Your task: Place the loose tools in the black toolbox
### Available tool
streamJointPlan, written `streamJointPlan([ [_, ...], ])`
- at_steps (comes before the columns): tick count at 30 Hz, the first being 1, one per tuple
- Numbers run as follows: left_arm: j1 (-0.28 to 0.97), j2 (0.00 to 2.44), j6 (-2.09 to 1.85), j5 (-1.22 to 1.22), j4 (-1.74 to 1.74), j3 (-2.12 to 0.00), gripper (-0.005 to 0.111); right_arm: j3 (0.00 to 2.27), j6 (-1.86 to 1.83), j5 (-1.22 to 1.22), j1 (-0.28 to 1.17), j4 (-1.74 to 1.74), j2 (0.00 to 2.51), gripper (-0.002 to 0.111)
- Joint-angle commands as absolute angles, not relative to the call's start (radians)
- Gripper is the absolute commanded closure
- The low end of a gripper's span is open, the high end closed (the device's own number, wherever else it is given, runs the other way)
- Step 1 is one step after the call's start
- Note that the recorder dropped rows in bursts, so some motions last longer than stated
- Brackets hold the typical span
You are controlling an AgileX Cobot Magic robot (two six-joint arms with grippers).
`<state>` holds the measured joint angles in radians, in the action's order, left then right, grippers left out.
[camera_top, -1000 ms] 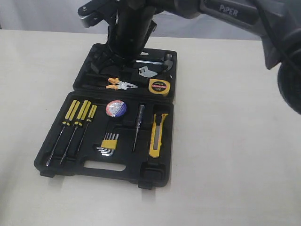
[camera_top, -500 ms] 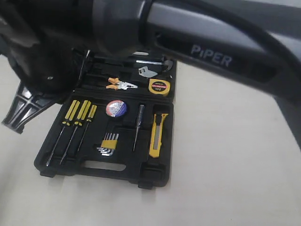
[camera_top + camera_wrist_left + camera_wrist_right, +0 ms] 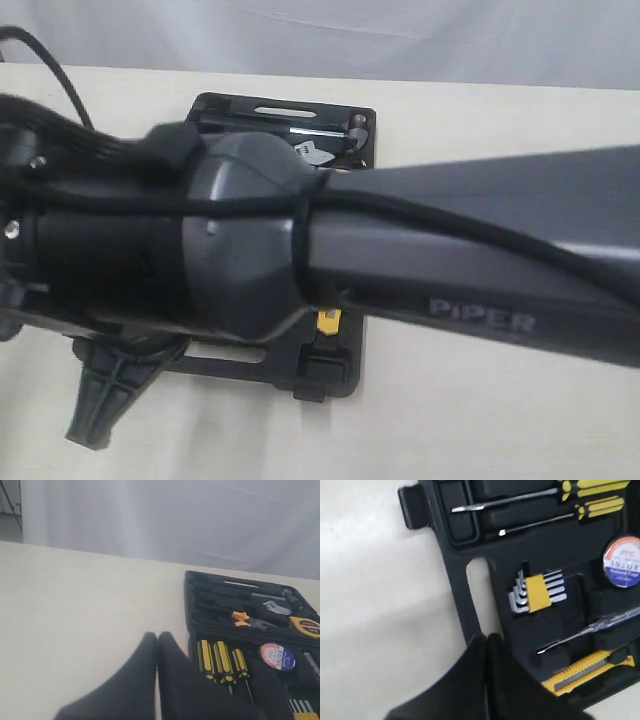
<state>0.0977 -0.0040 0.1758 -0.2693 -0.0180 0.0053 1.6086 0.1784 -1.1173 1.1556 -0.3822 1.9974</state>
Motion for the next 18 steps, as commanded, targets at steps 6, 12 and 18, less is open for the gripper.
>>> streamJointPlan([
  [6,0.103,0.000,0.175,-0.269,-0.023,0.000,0.107,1.335,0.307,-0.870,1.189,-0.480,1.980,0.109],
  [12,0.103,0.000,0.175,-0.269,-0.023,0.000,0.107,1.262,0.401,-0.789,1.219,-0.547,1.978,0.109],
  [18,0.103,0.000,0.175,-0.269,-0.023,0.000,0.107,1.258,0.422,-0.782,1.219,-0.551,1.983,0.058],
])
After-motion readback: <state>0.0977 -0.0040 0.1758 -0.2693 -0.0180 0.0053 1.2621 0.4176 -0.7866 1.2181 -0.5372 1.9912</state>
